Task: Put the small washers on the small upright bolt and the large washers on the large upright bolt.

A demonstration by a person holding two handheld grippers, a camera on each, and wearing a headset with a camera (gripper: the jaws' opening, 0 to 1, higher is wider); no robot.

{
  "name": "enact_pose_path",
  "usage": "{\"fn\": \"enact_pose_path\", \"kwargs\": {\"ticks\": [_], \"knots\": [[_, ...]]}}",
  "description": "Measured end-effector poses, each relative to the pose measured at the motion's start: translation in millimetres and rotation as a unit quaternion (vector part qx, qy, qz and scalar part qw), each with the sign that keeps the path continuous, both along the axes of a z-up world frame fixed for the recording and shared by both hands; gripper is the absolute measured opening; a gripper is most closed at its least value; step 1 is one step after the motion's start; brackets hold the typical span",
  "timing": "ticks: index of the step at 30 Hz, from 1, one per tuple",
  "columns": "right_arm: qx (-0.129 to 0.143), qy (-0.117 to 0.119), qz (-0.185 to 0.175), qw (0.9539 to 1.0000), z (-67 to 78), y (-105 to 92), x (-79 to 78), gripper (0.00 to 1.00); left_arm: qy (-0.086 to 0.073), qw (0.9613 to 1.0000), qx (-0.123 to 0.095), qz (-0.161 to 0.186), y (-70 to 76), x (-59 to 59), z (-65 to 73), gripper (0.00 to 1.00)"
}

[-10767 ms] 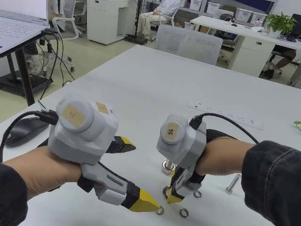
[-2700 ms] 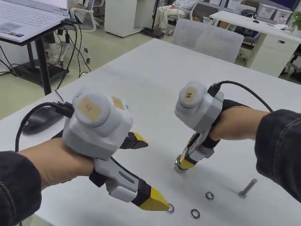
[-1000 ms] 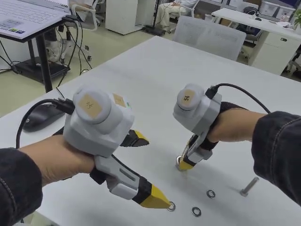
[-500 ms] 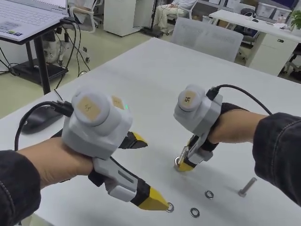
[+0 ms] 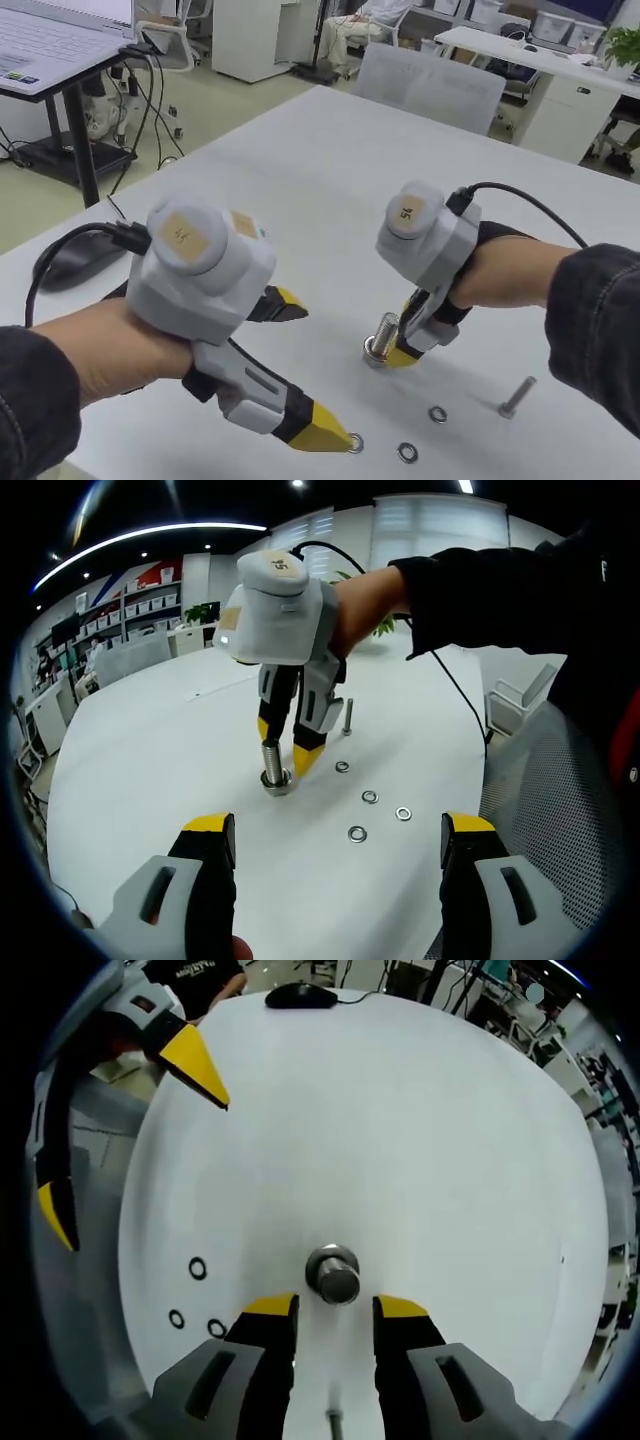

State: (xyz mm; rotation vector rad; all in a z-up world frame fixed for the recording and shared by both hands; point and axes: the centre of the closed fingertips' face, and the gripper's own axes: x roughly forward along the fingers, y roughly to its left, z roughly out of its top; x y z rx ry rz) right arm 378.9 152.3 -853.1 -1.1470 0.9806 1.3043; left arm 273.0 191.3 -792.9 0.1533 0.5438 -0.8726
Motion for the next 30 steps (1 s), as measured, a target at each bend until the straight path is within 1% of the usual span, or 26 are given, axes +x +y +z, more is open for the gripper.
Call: {"fn": "enact_pose_path", "kwargs": {"ticks": [14, 30], "knots": [[0.007, -0.003, -0.01, 0.9999, 3.5, -10.0, -2.8, 0.3, -0.002, 1.0, 0.002, -0.002, -1.0, 0.9, 0.9, 0.84], [0.016, -0.004, -0.026, 0.9995, 5.9, -26.4, -13.0, 0.3, -0.005, 1.0, 0.003, -0.006, -4.4, 0.7, 3.0, 0.84]]}}
